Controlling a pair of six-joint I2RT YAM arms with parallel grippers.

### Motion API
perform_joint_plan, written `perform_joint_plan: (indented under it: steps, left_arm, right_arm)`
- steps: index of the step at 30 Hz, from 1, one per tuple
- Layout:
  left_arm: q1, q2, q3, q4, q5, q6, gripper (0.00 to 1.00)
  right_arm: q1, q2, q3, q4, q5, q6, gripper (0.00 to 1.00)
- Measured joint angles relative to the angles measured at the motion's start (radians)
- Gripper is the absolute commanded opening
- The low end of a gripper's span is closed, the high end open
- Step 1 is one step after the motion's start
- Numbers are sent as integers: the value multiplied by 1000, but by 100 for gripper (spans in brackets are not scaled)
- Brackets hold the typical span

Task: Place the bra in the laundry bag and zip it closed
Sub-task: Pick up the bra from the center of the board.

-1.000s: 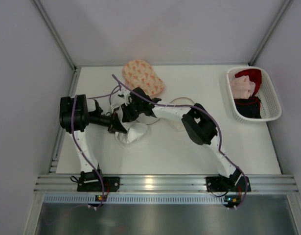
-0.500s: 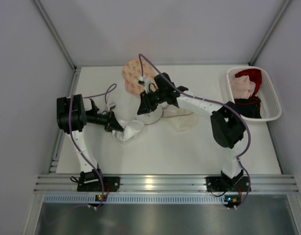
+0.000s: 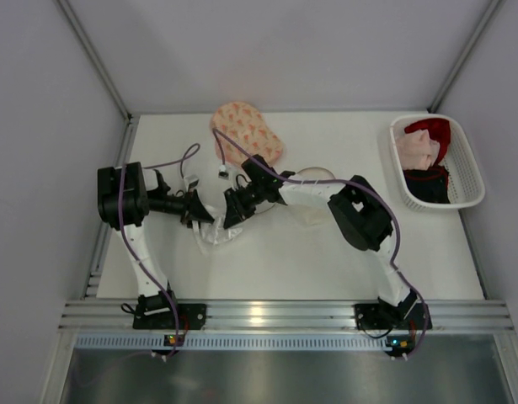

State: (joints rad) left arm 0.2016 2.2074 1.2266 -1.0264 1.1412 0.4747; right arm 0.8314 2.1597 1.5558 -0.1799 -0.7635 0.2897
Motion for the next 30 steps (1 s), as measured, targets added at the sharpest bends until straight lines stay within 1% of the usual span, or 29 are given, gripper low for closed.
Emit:
perform_joint_plan:
  steps: [2, 5, 7, 9, 12, 15, 16, 17, 19, 20, 21, 22, 23, 24, 25, 27, 28, 29, 30]
  left_arm:
    - [0, 0, 0, -8, 21, -3, 48]
    - [0, -4, 0, -13, 41, 2, 54]
    - [0, -6, 0, -13, 51, 7, 56]
    - [-3, -8, -2, -14, 60, 11, 61]
    - [-10, -13, -4, -14, 73, 16, 63]
    - [-25, -13, -4, -14, 77, 19, 61]
    - [-33, -13, -4, -14, 76, 18, 59]
    - [-40, -13, -4, -14, 72, 16, 47]
    - [-53, -8, -3, -5, 51, 7, 30]
    - [-58, -3, -3, 3, 41, 3, 15]
    - [-61, 5, -3, 6, 31, -4, 11]
    - [-61, 11, -3, 8, 26, -4, 6]
    - [-59, 13, -2, 6, 28, -3, 0]
    - [-56, 13, 1, 6, 25, -8, 0]
    - [-51, 13, 4, 6, 24, -11, 0]
    - [-42, 13, 10, 6, 21, -19, 0]
    - [-35, 13, 16, 6, 21, -23, 0]
    - [-24, 7, 23, 6, 20, -29, 0]
    - [-12, -3, 31, 6, 20, -32, 0]
  right_arm:
    - [3, 30, 0, -2, 4, -1, 20]
    - [8, 61, 0, -8, 15, -2, 20]
    - [10, 68, 0, -9, 23, -4, 20]
    - [12, 69, 0, -9, 28, -8, 20]
    - [13, 73, 5, -9, 33, -12, 19]
    - [13, 81, 12, -11, 34, -17, 19]
    - [13, 83, 16, -14, 34, -18, 19]
    - [14, 84, 17, -14, 34, -18, 20]
    - [16, 84, 17, -16, 35, -21, 20]
    - [17, 84, 17, -19, 36, -25, 20]
    - [18, 84, 17, -22, 36, -28, 20]
    - [19, 84, 17, -24, 35, -34, 24]
    - [19, 83, 17, -27, 35, -38, 26]
    - [19, 79, 17, -30, 34, -45, 30]
    - [19, 72, 16, -37, 36, -56, 44]
    - [16, 38, 14, -71, 45, -86, 58]
    - [13, 18, 13, -88, 52, -107, 69]
    - [10, -13, 13, -116, 59, -127, 73]
    - [3, -58, 12, -143, 68, -154, 80]
